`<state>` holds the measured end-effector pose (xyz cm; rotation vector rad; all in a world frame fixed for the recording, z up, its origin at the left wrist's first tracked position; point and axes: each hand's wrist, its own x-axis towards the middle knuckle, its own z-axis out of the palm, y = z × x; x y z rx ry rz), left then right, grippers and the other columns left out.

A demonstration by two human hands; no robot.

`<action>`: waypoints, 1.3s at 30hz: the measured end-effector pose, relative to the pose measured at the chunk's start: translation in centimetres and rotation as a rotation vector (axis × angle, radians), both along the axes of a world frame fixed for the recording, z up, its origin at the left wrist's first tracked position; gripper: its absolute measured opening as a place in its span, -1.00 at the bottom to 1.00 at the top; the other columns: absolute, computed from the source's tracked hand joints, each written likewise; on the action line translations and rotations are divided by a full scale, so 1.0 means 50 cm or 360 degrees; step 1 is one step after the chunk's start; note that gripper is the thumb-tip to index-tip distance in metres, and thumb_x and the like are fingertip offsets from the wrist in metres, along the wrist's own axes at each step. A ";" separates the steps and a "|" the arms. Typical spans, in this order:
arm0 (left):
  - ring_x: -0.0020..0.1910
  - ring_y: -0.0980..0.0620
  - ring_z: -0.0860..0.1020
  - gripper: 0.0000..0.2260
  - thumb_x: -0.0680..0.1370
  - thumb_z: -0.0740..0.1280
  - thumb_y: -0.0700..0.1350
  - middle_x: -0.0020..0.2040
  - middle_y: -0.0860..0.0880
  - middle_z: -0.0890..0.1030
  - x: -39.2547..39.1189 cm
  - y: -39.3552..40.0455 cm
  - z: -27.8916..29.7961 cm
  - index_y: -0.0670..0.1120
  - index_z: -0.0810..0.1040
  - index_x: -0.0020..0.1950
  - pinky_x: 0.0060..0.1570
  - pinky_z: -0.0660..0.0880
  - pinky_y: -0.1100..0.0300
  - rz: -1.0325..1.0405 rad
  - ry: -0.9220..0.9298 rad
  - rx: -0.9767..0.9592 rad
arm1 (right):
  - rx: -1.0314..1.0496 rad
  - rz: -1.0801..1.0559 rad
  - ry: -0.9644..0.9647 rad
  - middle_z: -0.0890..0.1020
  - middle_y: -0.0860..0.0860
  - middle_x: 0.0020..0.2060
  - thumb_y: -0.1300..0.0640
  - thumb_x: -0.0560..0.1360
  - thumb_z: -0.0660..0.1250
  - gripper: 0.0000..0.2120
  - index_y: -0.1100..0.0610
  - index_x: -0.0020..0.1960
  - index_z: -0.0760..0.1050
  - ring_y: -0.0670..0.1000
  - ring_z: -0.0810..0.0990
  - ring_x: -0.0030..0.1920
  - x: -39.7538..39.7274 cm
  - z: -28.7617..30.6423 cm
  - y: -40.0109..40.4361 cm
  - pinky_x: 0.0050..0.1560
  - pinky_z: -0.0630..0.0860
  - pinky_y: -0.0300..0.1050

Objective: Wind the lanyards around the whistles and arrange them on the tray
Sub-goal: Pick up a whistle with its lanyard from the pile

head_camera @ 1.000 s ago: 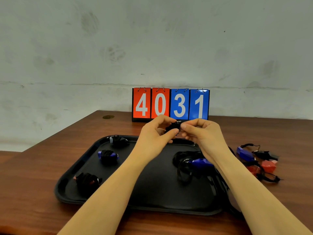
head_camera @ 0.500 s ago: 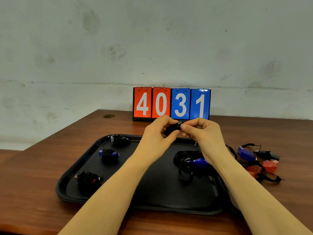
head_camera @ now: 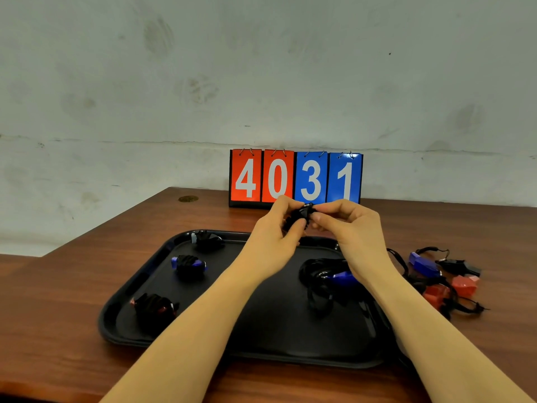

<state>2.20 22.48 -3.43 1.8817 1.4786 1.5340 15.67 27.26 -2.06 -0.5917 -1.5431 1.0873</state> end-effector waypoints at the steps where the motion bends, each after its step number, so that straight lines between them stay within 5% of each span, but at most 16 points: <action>1: 0.00 0.10 0.57 -0.83 0.56 0.25 -0.15 0.04 0.16 0.52 0.001 0.000 0.000 0.06 0.36 0.10 0.00 0.58 0.11 -0.0015 -0.0002 0.0001 | 0.0005 0.0004 0.0011 0.67 0.05 -0.24 0.37 0.41 0.37 -0.85 0.13 -0.18 0.58 -0.03 0.67 -0.19 0.000 0.000 0.001 -0.13 0.60 -0.21; 8: 0.10 0.06 0.53 -0.79 0.52 0.33 -0.14 0.15 0.04 0.48 -0.001 0.006 -0.003 0.05 0.40 0.10 0.08 0.55 0.06 0.0061 0.0029 0.0080 | 0.0046 0.0009 -0.0053 0.67 0.13 -0.16 0.34 0.41 0.38 -0.88 0.14 -0.17 0.59 0.10 0.65 -0.03 0.001 -0.003 0.005 0.08 0.56 0.13; 17: 0.09 0.20 0.50 -0.77 0.52 0.33 -0.17 0.11 0.10 0.54 -0.004 0.000 0.001 0.01 0.48 0.15 0.05 0.48 0.40 0.0104 0.0048 0.0081 | 0.0188 -0.0112 -0.0075 0.65 0.03 -0.21 0.28 0.41 0.41 -0.89 0.09 -0.18 0.56 -0.01 0.64 -0.08 -0.002 -0.002 -0.003 0.00 0.58 -0.18; 25: 0.03 0.11 0.58 -0.73 0.52 0.33 -0.21 0.12 0.06 0.56 0.002 -0.003 0.008 -0.01 0.49 0.19 0.00 0.58 0.20 -0.0013 -0.0192 -0.0008 | 0.0071 -0.0055 -0.0054 0.68 0.05 -0.17 0.26 0.39 0.43 -0.88 0.08 -0.14 0.59 0.03 0.66 -0.06 0.003 0.001 0.003 0.09 0.57 0.08; 30: 0.04 0.08 0.59 -0.74 0.53 0.30 -0.23 0.13 0.03 0.56 0.010 -0.006 0.013 0.03 0.48 0.17 -0.07 0.58 0.26 -0.0083 -0.0281 -0.0007 | -0.0020 -0.0004 0.0023 0.69 0.08 -0.16 0.28 0.40 0.41 -0.87 0.07 -0.16 0.62 0.10 0.65 -0.03 0.007 0.002 0.009 0.11 0.54 0.15; 35: 0.02 0.06 0.59 -0.75 0.55 0.26 -0.24 0.16 0.00 0.55 0.007 -0.006 0.013 0.02 0.47 0.18 -0.10 0.58 0.28 -0.0094 -0.0274 -0.0030 | -0.0118 0.0051 -0.0045 0.68 0.10 -0.14 0.30 0.40 0.39 -0.88 0.13 -0.10 0.61 0.08 0.65 -0.04 0.012 0.007 0.014 0.10 0.56 0.10; 39: 0.04 0.09 0.57 -0.73 0.56 0.26 -0.23 0.16 0.02 0.54 0.004 -0.003 0.011 -0.01 0.47 0.24 -0.12 0.57 0.32 -0.0038 -0.0164 -0.0061 | 0.0084 -0.0071 -0.0246 0.68 0.02 -0.24 0.28 0.41 0.40 -0.89 0.08 -0.15 0.61 -0.05 0.66 -0.18 0.019 0.011 0.010 0.01 0.59 -0.14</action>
